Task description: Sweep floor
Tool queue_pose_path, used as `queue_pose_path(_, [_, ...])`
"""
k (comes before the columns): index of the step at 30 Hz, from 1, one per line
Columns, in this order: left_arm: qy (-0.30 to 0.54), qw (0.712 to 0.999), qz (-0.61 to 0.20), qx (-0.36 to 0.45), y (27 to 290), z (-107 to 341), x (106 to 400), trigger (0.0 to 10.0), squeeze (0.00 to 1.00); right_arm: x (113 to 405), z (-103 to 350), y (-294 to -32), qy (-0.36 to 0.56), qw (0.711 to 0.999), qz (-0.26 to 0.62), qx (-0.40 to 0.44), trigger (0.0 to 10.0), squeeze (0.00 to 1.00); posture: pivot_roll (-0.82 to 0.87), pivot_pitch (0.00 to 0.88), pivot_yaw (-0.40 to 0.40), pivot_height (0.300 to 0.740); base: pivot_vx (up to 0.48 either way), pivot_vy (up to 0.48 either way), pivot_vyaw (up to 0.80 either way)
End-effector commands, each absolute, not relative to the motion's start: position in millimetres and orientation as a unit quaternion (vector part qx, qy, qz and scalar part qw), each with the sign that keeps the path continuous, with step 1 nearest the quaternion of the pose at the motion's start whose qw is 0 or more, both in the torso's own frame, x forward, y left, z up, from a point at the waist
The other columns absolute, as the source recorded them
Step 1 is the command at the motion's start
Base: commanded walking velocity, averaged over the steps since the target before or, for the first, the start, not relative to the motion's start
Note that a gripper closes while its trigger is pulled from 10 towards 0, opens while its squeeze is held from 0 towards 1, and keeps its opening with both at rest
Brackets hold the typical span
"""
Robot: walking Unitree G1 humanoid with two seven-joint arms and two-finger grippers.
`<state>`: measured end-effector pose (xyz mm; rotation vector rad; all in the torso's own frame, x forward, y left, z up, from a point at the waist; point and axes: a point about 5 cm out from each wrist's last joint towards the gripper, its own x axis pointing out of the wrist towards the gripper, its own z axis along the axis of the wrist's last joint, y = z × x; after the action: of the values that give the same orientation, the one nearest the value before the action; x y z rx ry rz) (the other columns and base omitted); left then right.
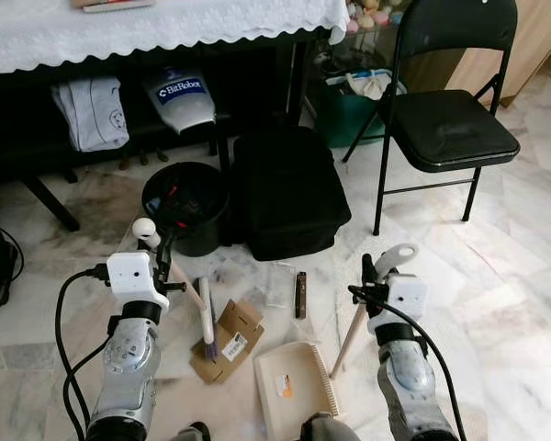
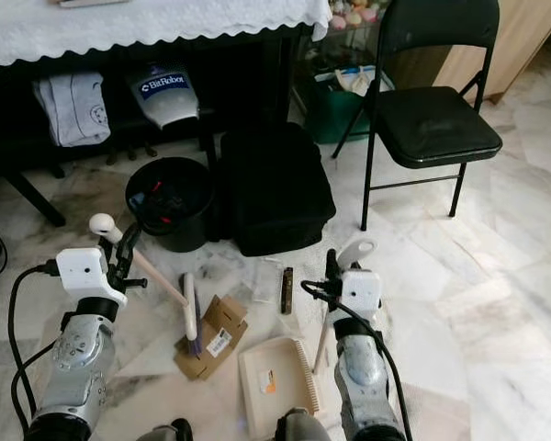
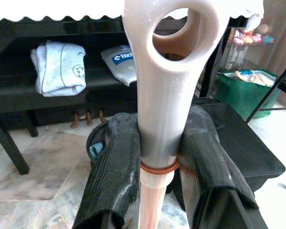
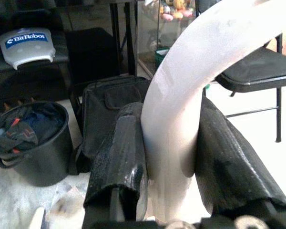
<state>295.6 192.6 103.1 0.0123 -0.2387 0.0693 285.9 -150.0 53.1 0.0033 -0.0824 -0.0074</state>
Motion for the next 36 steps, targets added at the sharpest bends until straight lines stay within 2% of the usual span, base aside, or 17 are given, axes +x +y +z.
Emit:
queue_pose_path(1, [-0.101,0.994,0.031,-0.004,193,96,293,10.0,0.06,274,31,-149,0.024,0.999,-0.012,0.027,10.0,0.0,-0.02,0.192,-0.056,0.74,0.0,0.0,0.0])
queue_pose_path(8, [-0.096,0.995,0.017,-0.006,191,95,295,10.0,0.06,265,24,-149,0.074,0.996,-0.01,0.048,10.0,0.0,-0.02,0.186,-0.054,0.74,0.0,0.0,0.0])
queue_pose_path(19, [-0.095,0.995,0.012,-0.009,189,95,297,10.0,0.05,270,25,-162,0.144,0.979,-0.075,0.12,10.0,0.0,-0.02,0.183,-0.055,0.74,0.0,0.0,0.0])
queue_pose_path(26, [-0.094,0.995,0.011,-0.009,188,95,298,10.0,0.05,274,31,-164,0.162,0.964,-0.094,0.189,10.0,0.0,-0.02,0.179,-0.057,0.74,0.0,0.0,0.0])
queue_pose_path(36, [-0.093,0.996,0.009,-0.011,187,94,299,10.0,0.05,273,32,-166,0.188,0.951,-0.101,0.223,10.0,0.0,-0.03,0.176,-0.059,0.74,0.0,0.0,0.0])
